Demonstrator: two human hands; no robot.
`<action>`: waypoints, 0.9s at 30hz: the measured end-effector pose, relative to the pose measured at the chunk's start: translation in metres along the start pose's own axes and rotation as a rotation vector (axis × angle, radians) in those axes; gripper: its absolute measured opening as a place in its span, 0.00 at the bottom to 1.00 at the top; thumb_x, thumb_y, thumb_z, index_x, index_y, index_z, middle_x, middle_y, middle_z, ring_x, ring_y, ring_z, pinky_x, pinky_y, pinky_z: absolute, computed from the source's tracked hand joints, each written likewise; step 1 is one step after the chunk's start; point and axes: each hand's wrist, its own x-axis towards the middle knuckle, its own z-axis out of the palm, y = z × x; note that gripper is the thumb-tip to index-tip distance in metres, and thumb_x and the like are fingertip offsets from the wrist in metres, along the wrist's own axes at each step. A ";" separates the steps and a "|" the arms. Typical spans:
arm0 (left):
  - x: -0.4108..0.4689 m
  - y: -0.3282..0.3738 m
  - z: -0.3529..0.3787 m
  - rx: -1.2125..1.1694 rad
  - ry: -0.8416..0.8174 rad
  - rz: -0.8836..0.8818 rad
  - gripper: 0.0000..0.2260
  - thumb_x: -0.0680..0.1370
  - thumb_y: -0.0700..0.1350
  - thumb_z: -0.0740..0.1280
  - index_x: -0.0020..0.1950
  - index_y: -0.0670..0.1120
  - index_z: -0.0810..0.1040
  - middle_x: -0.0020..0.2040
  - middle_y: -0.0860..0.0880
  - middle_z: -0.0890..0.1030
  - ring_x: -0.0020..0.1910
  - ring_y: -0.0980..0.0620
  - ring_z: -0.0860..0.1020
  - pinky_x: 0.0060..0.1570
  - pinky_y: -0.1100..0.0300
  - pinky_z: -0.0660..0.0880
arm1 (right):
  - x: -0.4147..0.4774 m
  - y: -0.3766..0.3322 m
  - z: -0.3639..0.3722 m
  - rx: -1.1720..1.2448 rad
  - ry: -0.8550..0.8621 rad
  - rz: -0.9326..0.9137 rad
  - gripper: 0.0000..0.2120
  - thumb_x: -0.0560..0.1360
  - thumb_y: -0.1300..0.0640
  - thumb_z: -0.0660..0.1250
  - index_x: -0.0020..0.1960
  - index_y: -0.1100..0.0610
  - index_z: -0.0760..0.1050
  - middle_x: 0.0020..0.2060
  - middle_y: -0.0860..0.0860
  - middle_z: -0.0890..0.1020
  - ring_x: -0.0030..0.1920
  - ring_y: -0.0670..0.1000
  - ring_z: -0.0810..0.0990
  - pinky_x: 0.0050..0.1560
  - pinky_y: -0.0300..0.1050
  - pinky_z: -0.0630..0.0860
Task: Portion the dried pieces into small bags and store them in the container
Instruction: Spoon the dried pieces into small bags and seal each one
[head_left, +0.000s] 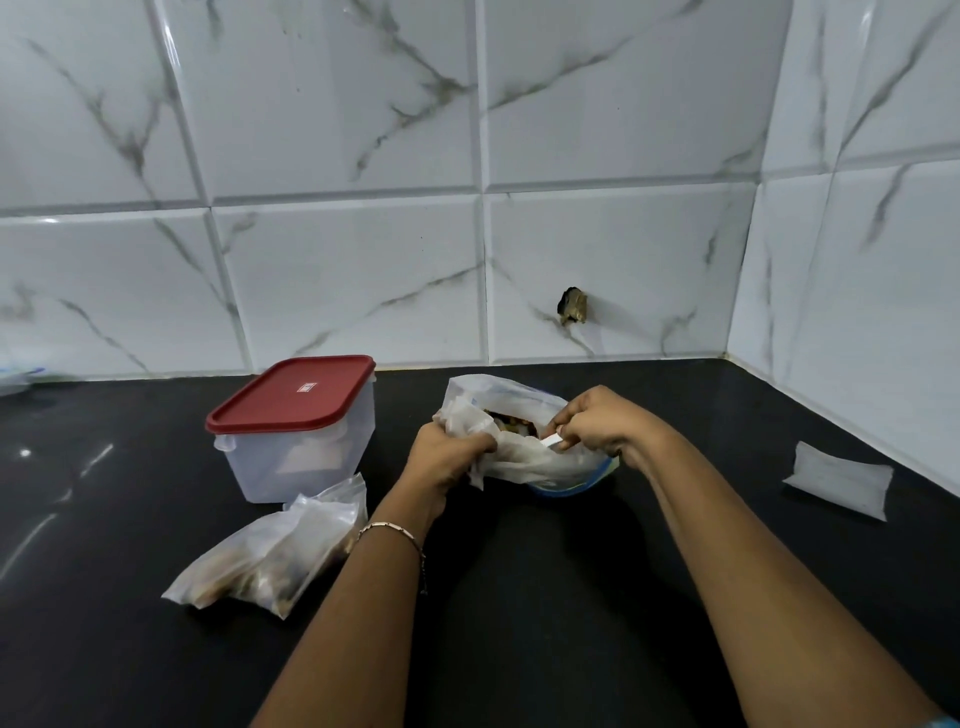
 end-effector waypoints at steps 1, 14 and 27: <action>-0.002 0.001 0.001 -0.016 -0.017 0.001 0.08 0.71 0.34 0.72 0.48 0.43 0.79 0.47 0.41 0.83 0.45 0.46 0.82 0.42 0.57 0.81 | 0.001 0.002 0.002 0.031 -0.007 0.022 0.13 0.73 0.73 0.64 0.49 0.63 0.83 0.24 0.47 0.78 0.23 0.43 0.68 0.18 0.29 0.61; -0.001 0.003 -0.004 -0.077 -0.111 0.022 0.09 0.70 0.31 0.73 0.45 0.42 0.79 0.44 0.43 0.83 0.43 0.49 0.82 0.38 0.61 0.79 | 0.008 0.009 0.019 0.279 0.007 0.072 0.12 0.73 0.72 0.65 0.52 0.63 0.83 0.33 0.50 0.81 0.33 0.45 0.75 0.27 0.28 0.72; 0.003 0.008 -0.020 0.127 -0.160 0.004 0.13 0.69 0.35 0.76 0.52 0.40 0.81 0.44 0.46 0.83 0.42 0.52 0.81 0.35 0.67 0.77 | 0.003 0.004 0.015 0.523 0.039 0.145 0.10 0.77 0.72 0.61 0.54 0.66 0.79 0.21 0.48 0.80 0.18 0.39 0.74 0.17 0.31 0.63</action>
